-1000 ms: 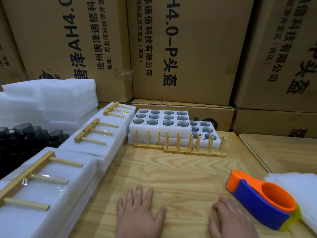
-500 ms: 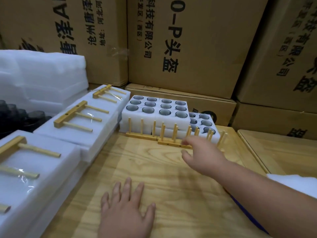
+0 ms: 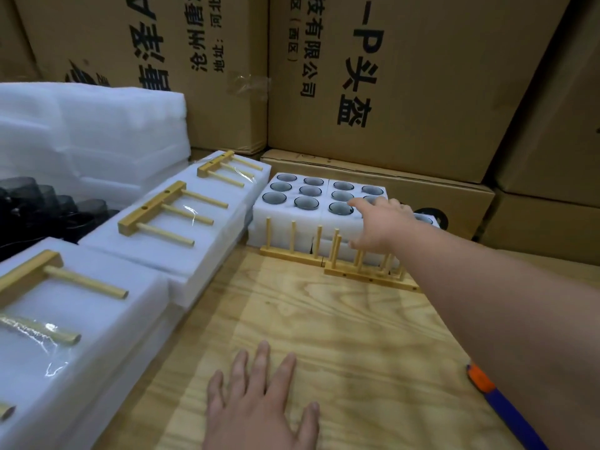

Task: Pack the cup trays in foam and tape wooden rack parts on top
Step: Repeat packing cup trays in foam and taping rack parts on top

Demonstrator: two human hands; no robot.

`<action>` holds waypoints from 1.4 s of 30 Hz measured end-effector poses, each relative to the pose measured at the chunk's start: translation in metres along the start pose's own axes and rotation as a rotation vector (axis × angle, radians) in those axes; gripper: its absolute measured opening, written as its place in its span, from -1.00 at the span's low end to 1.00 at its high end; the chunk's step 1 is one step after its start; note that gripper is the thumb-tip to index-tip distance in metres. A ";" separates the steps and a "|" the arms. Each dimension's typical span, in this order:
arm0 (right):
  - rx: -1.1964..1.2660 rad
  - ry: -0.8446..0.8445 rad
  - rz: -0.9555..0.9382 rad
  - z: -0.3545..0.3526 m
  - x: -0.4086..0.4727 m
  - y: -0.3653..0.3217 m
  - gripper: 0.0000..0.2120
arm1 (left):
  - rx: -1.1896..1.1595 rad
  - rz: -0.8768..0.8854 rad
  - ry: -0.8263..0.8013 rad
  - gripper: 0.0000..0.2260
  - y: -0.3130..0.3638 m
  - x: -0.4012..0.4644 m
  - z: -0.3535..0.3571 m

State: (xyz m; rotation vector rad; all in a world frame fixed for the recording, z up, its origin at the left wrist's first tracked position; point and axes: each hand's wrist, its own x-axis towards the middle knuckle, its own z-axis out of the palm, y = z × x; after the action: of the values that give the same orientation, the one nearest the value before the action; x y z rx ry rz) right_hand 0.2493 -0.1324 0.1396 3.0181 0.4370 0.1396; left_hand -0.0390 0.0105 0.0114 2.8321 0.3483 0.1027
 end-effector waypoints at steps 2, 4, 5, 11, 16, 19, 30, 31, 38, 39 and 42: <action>-0.023 -0.034 0.004 0.003 0.006 -0.001 -0.27 | 0.000 -0.013 -0.018 -0.37 0.000 0.000 -0.001; -0.009 -0.061 0.007 0.007 0.009 -0.003 -0.37 | -0.006 -0.016 -0.020 -0.37 0.000 0.001 -0.001; -0.009 -0.069 0.007 0.009 0.010 -0.005 -0.43 | -0.008 -0.013 -0.018 -0.37 0.000 0.001 -0.001; 0.058 -0.054 0.071 0.020 0.008 -0.019 -0.45 | -0.006 -0.007 -0.003 -0.37 0.000 0.000 -0.002; 0.055 0.031 0.103 0.018 0.004 -0.026 -0.47 | -0.021 -0.029 -0.011 -0.37 0.001 0.001 0.000; 0.072 0.073 0.124 0.018 0.006 -0.025 -0.51 | -0.019 -0.035 -0.009 -0.37 0.002 0.002 0.001; 0.230 0.280 0.187 -0.032 0.005 0.002 -0.52 | 0.023 -0.003 -0.021 -0.38 0.000 -0.005 -0.006; 0.236 0.307 0.183 -0.040 0.003 0.006 -0.53 | 0.008 -0.026 -0.038 -0.34 0.000 -0.005 -0.006; 0.318 0.389 0.147 -0.081 -0.039 0.031 -0.65 | 0.025 -0.059 -0.019 -0.23 -0.003 0.000 0.005; 0.325 0.380 0.134 -0.085 -0.051 0.032 -0.65 | 0.015 -0.056 -0.011 -0.25 -0.004 0.000 0.005; 0.374 0.314 0.086 -0.092 -0.100 0.035 -0.64 | -0.046 -0.015 -0.006 -0.26 -0.007 0.004 0.005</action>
State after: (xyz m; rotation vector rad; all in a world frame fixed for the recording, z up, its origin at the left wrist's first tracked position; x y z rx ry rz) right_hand 0.1537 -0.1876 0.2270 3.3941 0.3935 0.6088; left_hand -0.0358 0.0163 0.0045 2.7831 0.3612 0.0980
